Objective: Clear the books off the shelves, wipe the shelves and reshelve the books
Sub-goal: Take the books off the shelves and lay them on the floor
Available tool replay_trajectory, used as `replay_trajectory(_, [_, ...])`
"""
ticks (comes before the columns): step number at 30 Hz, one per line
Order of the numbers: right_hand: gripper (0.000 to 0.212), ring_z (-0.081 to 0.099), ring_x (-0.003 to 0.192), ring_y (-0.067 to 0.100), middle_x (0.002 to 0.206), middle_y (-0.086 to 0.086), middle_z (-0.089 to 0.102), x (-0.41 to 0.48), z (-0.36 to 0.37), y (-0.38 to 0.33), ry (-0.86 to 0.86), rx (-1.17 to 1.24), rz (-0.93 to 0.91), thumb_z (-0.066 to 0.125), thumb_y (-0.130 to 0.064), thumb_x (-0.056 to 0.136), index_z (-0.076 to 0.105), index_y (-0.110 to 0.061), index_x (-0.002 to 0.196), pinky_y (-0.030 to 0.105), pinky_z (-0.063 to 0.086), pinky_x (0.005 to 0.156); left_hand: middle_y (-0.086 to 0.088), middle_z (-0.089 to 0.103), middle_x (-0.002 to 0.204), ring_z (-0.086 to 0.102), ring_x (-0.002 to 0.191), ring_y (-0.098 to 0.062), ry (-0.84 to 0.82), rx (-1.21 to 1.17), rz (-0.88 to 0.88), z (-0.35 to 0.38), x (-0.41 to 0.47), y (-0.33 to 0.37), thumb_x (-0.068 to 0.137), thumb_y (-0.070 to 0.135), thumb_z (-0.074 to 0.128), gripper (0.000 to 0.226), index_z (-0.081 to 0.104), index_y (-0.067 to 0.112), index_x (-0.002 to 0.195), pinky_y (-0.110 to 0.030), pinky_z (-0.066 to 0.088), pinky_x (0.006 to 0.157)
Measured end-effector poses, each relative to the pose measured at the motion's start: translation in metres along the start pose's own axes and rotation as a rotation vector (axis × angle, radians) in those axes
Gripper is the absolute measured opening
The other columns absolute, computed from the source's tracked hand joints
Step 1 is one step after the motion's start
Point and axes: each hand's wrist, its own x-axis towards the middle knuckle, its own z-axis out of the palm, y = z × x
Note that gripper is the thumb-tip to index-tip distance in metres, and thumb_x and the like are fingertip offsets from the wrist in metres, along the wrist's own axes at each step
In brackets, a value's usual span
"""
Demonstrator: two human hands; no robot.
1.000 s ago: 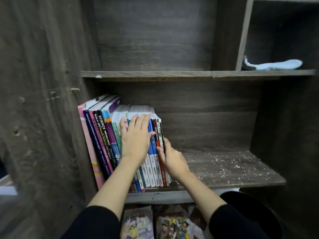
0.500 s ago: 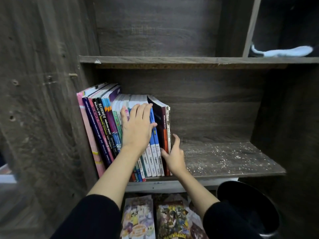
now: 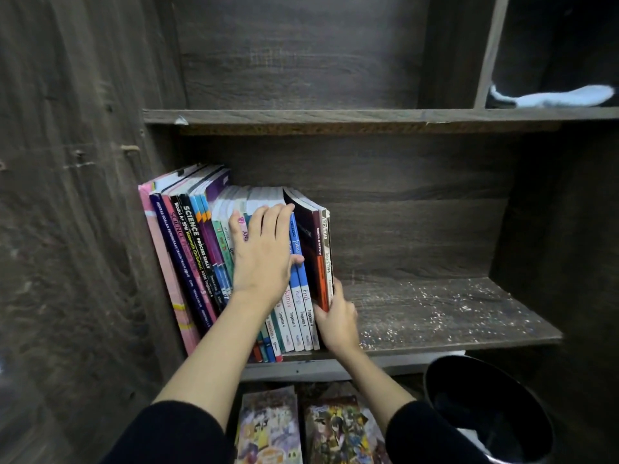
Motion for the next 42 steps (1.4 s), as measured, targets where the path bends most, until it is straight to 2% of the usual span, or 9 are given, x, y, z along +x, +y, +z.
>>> replay_trajectory(8, [0.055, 0.065, 0.095, 0.031, 0.104, 0.014, 0.069, -0.002, -0.014, -0.001, 0.089, -0.063, -0.086, 0.059, -0.014, 0.091, 0.036, -0.013, 0.142, 0.036, 0.049, 0.082, -0.005, 0.049, 0.135, 0.044, 0.125, -0.024, 0.041, 0.002, 0.018, 0.006, 0.001, -0.004, 0.075, 0.05, 0.068, 0.083, 0.039, 0.009, 0.141, -0.05, 0.01, 0.106])
replay_trajectory(13, [0.055, 0.064, 0.095, 0.038, 0.105, 0.02, 0.068, -0.006, -0.04, -0.013, 0.16, -0.086, -0.124, 0.06, -0.016, 0.09, 0.038, -0.009, 0.14, 0.039, 0.045, 0.081, -0.003, 0.013, 0.157, 0.006, 0.146, -0.023, -0.136, -0.097, -0.011, -0.009, 0.004, 0.002, 0.093, 0.044, 0.044, 0.077, 0.004, 0.013, 0.151, -0.051, -0.008, 0.114])
replay_trajectory(16, [0.057, 0.063, 0.099, 0.038, 0.109, 0.02, 0.067, -0.019, -0.062, -0.021, 0.179, -0.099, -0.157, 0.061, -0.015, 0.089, 0.037, -0.01, 0.141, 0.04, 0.045, 0.083, -0.003, -0.006, 0.159, -0.01, 0.145, -0.024, -0.143, -0.477, -0.059, -0.024, -0.003, 0.013, 0.096, 0.044, 0.041, 0.078, -0.004, 0.013, 0.151, -0.041, -0.011, 0.114])
replay_trajectory(19, [0.058, 0.062, 0.101, 0.038, 0.113, 0.017, 0.067, -0.035, -0.084, -0.031, 0.188, -0.139, -0.191, 0.059, -0.015, 0.089, 0.036, -0.013, 0.142, 0.041, 0.045, 0.085, -0.004, 0.024, 0.156, 0.022, 0.143, -0.022, -0.231, -1.133, -0.276, -0.053, -0.012, 0.045, 0.077, 0.068, 0.052, 0.097, 0.008, 0.024, 0.152, -0.043, 0.015, 0.118])
replay_trajectory(21, [0.058, 0.061, 0.101, 0.039, 0.115, 0.016, 0.066, -0.045, -0.094, -0.036, 0.196, -0.189, -0.21, 0.058, -0.014, 0.089, 0.035, -0.015, 0.142, 0.041, 0.044, 0.083, 0.003, 0.056, 0.131, 0.051, 0.121, -0.018, -0.29, -1.345, -0.419, -0.071, -0.01, 0.068, 0.059, 0.076, 0.06, 0.102, 0.03, 0.028, 0.144, -0.04, 0.037, 0.107])
replay_trajectory(27, [0.063, 0.06, 0.103, 0.04, 0.121, 0.014, 0.063, -0.085, -0.121, -0.039, 0.204, -0.294, -0.224, 0.055, -0.014, 0.089, 0.03, -0.017, 0.147, 0.04, 0.043, 0.082, -0.003, 0.064, 0.115, 0.057, 0.11, -0.022, -0.146, -1.274, -0.7, -0.108, -0.015, 0.105, 0.067, 0.046, 0.079, 0.075, 0.049, 0.017, 0.13, -0.032, 0.046, 0.095])
replay_trajectory(32, [0.069, 0.063, 0.094, 0.043, 0.12, 0.017, 0.064, -0.116, -0.128, -0.03, 0.214, -0.305, -0.267, 0.062, -0.012, 0.083, 0.034, -0.014, 0.146, 0.044, 0.047, 0.079, -0.004, 0.063, 0.098, 0.055, 0.09, -0.02, -0.084, -1.241, -0.782, -0.13, -0.038, 0.116, 0.078, 0.013, 0.064, 0.037, 0.058, 0.011, 0.114, -0.026, 0.045, 0.082])
replay_trajectory(37, [0.077, 0.062, 0.107, 0.023, 0.126, 0.003, 0.064, -0.144, -0.154, -0.017, 0.076, -0.125, -0.304, 0.044, -0.068, 0.082, 0.035, -0.028, 0.147, 0.033, 0.046, 0.088, -0.005, 0.067, 0.094, 0.063, 0.094, -0.025, -0.078, -1.357, -0.872, -0.138, -0.054, 0.115, 0.074, 0.014, 0.065, 0.017, 0.063, 0.014, 0.092, -0.041, 0.053, 0.085])
replay_trajectory(42, [0.093, 0.043, 0.133, 0.016, 0.144, 0.0, 0.048, -0.14, -0.166, 0.004, -0.128, 0.478, 0.179, 0.016, -0.092, 0.073, 0.039, -0.036, 0.144, 0.041, 0.031, 0.114, -0.002, 0.065, 0.082, 0.065, 0.086, -0.023, -0.055, -1.546, -0.93, -0.155, -0.063, 0.111, 0.074, 0.005, 0.068, 0.021, 0.053, 0.02, 0.07, -0.039, 0.054, 0.082])
